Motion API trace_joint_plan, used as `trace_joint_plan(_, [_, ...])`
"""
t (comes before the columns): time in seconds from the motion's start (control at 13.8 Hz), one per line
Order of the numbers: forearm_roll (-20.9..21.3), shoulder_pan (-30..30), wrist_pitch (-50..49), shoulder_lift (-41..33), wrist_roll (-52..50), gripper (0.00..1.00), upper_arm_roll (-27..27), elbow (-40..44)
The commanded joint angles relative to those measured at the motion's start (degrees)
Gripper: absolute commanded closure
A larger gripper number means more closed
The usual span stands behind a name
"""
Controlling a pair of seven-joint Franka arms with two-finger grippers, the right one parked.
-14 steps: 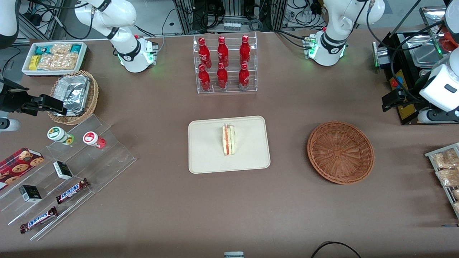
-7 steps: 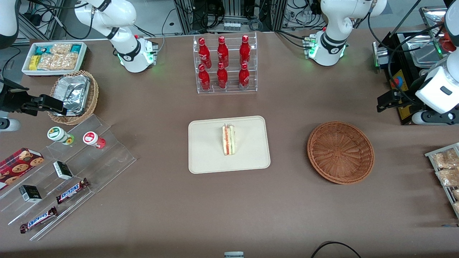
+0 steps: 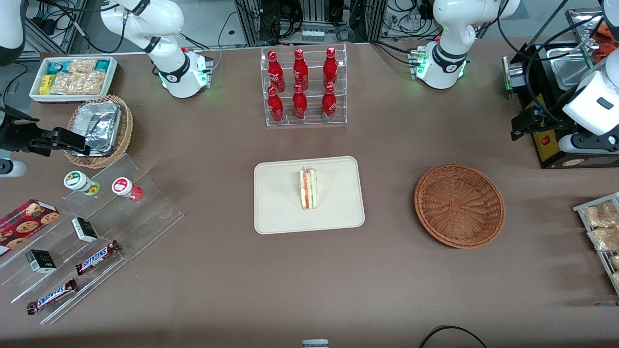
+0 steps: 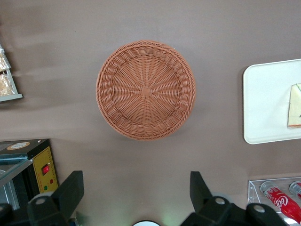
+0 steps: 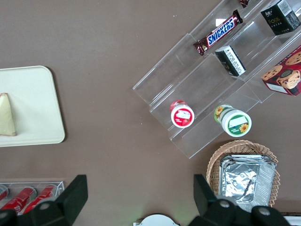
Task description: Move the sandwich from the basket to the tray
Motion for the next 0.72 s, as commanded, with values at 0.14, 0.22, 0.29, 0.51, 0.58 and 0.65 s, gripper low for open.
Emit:
trace_joint_plan(0.14, [0.28,-5.93,-0.43,-0.14,0.45,0.01,5.34,0.94])
trace_joint_plan(0.22, [0.37,-7.08,-0.43,-0.05,0.36,0.01,6.40,0.86])
trace_joint_plan(0.29, [0.45,-7.35,-0.35,-0.05,0.36,0.01,6.67,1.03])
trace_joint_plan(0.51, [0.98,-7.62,-0.26,0.04,0.27,0.01,6.85,1.21])
trace_joint_plan(0.58, [0.98,-7.35,-0.52,-0.05,0.36,0.01,7.11,1.47])
trace_joint_plan(0.65, [0.98,-7.35,-0.78,-0.14,0.36,0.01,7.55,1.38])
